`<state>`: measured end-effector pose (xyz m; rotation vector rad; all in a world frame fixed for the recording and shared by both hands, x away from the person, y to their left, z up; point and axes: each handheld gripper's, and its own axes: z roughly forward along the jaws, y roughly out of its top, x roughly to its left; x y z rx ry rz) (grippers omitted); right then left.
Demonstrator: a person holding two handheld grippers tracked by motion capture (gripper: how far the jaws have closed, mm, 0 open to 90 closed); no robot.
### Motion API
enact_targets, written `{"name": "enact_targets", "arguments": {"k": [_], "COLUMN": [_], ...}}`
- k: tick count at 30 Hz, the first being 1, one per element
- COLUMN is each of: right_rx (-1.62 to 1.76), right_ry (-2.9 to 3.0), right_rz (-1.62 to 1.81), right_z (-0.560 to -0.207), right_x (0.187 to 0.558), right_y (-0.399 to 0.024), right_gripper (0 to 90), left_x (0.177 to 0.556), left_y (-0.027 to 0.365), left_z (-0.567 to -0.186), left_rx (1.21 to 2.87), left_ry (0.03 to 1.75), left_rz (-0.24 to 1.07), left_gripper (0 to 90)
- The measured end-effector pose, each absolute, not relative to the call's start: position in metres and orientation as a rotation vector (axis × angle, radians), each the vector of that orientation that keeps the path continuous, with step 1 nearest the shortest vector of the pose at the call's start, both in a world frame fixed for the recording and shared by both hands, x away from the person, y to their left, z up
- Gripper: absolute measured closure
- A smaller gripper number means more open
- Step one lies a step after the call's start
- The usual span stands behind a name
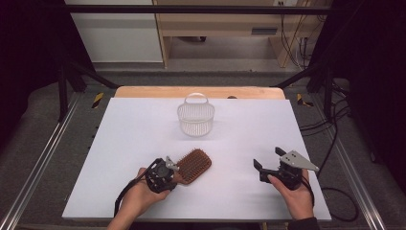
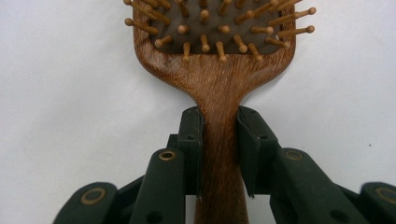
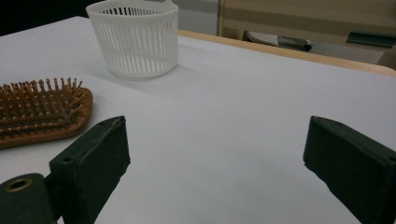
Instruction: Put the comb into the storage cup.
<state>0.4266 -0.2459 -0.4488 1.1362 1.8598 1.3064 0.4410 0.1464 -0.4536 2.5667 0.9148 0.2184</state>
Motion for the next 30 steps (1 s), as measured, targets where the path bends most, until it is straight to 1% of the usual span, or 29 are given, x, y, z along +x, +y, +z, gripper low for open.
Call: {"name": "enact_targets", "arguments": {"k": [10, 18, 22, 23, 30], "right_rx": [1.137, 1.136, 1.139, 1.139, 1.141], "right_ry": [1.87, 1.869, 1.863, 1.863, 1.86], "right_rz": [1.31, 1.314, 1.319, 1.319, 1.333], "right_z": [-0.449, -0.449, -0.449, -0.449, -0.449], "right_x": [0.427, 0.427, 0.427, 0.427, 0.426], "right_y": [-0.245, -0.245, -0.245, -0.245, -0.244], "right_gripper": [7.3, 7.3, 7.3, 7.3, 7.3], "left_x": [0.44, 0.439, 0.439, 0.439, 0.44], "left_y": [0.15, 0.155, 0.157, 0.159, 0.165], "left_z": [-0.454, -0.455, -0.455, -0.454, -0.45], "left_rx": [2.551, 2.502, 2.469, 2.454, 2.353], "left_ry": [0.886, 0.89, 0.882, 0.883, 0.861], "left_rz": [0.217, 0.22, 0.293, 0.332, 0.404], "left_gripper": [72.6, 72.6, 72.6, 72.7, 72.7]}}
